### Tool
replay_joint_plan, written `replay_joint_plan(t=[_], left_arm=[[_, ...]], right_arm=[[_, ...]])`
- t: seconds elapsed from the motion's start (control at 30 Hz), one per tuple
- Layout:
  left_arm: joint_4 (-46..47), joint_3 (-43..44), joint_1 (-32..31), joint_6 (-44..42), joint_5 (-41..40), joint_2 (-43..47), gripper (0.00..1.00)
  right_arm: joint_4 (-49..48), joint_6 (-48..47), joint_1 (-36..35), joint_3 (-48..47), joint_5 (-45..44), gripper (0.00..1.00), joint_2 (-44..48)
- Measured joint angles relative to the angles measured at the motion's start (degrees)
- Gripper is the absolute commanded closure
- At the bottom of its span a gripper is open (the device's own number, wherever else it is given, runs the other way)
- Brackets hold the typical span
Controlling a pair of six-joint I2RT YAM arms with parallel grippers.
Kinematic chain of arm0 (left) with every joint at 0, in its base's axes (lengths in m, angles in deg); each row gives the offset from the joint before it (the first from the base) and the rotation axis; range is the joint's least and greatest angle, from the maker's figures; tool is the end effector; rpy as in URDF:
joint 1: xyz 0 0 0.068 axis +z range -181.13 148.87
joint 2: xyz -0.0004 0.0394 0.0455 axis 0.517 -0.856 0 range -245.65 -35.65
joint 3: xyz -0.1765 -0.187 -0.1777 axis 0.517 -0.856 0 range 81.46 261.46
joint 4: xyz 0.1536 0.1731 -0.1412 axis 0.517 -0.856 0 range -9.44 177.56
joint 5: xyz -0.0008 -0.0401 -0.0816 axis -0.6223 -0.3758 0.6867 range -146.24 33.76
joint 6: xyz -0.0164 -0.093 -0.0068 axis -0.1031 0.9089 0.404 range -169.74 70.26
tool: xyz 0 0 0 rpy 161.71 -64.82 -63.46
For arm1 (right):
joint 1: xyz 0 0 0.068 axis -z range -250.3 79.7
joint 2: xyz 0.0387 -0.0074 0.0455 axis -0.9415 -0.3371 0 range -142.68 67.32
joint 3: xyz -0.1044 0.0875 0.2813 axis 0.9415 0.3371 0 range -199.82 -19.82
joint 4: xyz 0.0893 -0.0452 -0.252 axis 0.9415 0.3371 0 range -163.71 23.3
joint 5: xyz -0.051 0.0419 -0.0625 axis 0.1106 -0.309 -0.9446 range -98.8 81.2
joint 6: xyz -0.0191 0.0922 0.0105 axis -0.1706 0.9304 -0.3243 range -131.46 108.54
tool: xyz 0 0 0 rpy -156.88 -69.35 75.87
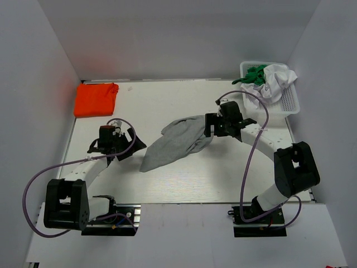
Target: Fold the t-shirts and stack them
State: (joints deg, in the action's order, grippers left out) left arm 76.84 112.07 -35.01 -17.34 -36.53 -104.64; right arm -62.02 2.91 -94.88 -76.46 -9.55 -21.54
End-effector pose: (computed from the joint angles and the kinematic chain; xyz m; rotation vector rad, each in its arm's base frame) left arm 0.2468 -0.0457 0.1698 -0.4550 2.4419 -0.6970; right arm 0.3432 0.1558 0.2222 -0.2034 2.3507 0.3201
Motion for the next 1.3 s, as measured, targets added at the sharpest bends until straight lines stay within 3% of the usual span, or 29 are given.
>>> replay_joint_plan(t=[0.33,0.43,0.47,0.63,0.73,0.77,0.8,0.9,0.93,1.1,1.3], left_arm=[[-4.3,0.3,-6.4,0.3,-6.4,-0.9,0.0],[-7.8,0.4,-9.4,1.6,-10.9,-1.2,0.06],[-9.0,0.4,-10.4,2.1,-12.5,-1.4,0.12],[-11.0,2.0,-13.9,3.5,-17.1,-3.4,0.25],[-9.8,2.7,-15.4,4.2,-17.8,-5.5,0.46],[-8.9,2.9,-16.0,4.3,-17.7,-6.5,0.53],[-8.0,3.1,-16.6,4.3,-17.4,-7.3,0.68],[-6.6,3.4,-18.0,4.8,-16.5,-9.4,0.98],[-6.1,3.5,-18.3,4.8,-15.9,-9.7,1.0],[-5.9,3.1,-19.4,4.5,-14.7,-8.9,1.0],[-5.2,3.4,-20.0,4.3,-12.0,1.0,1.0]], right_arm=[[-4.3,1.2,-2.6,4.1,0.4,0.1,1.5],[-5.1,3.0,-3.4,6.8,1.0,0.1,2.2],[-5.0,3.6,-3.7,7.9,1.2,0.1,2.4],[-5.4,6.4,-5.1,11.5,1.7,0.14,2.4],[-6.4,7.7,-5.7,11.7,2.3,0.19,1.6],[-7.2,8.2,-5.9,11.7,2.4,0.23,1.0],[-7.9,8.5,-6.0,11.7,2.6,0.24,0.5],[-10.9,9.9,-6.3,11.7,3.6,0.34,-2.0],[-12.0,10.2,-6.4,11.7,4.1,0.38,-2.8],[-15.6,11.8,-7.0,10.5,6.1,1.0,-6.6],[-11.9,12.4,-7.0,9.6,6.3,1.0,-2.6]])
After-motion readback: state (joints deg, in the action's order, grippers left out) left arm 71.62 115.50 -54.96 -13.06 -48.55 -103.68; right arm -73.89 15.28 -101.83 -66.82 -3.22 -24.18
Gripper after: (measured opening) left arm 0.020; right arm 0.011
